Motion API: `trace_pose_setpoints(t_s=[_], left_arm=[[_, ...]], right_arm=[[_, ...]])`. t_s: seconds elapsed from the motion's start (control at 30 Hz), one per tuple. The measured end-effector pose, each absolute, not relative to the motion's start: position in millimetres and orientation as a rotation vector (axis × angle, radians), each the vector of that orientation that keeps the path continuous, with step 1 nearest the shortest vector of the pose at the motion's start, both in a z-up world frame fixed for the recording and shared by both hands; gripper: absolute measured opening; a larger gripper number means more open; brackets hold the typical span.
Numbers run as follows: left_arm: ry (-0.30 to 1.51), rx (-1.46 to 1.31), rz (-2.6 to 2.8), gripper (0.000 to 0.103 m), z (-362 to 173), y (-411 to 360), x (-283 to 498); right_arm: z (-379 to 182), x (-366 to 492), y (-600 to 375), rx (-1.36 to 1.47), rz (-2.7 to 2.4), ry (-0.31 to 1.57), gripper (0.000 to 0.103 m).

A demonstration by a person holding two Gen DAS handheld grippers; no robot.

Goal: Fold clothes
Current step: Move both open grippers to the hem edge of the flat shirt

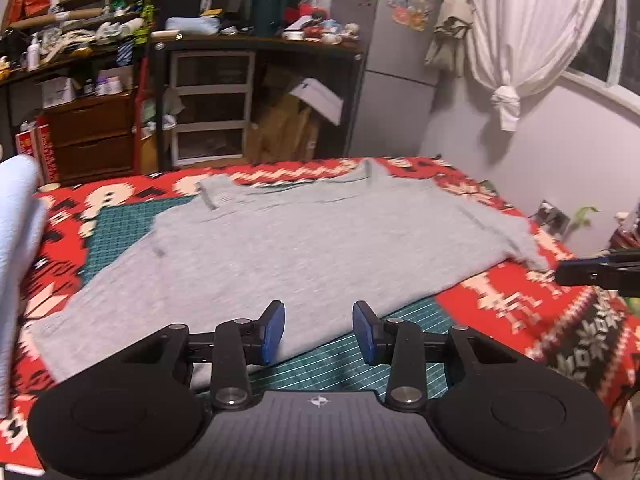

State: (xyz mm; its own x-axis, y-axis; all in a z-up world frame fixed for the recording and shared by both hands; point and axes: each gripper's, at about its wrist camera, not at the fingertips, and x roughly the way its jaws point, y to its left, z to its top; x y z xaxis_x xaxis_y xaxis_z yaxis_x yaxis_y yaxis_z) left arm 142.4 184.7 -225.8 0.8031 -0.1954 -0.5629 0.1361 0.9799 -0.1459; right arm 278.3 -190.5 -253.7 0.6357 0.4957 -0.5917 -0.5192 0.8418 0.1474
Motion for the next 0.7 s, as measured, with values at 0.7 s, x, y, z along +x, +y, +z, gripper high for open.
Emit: trace_pose_setpoints(t_s=[0.7], left_arm=[[0.619, -0.111, -0.186, 0.023, -259.6, 139.5, 194.0]], right_arm=[[-310.8, 339.3, -130.5, -0.038, 0.514, 0.632, 0.015]])
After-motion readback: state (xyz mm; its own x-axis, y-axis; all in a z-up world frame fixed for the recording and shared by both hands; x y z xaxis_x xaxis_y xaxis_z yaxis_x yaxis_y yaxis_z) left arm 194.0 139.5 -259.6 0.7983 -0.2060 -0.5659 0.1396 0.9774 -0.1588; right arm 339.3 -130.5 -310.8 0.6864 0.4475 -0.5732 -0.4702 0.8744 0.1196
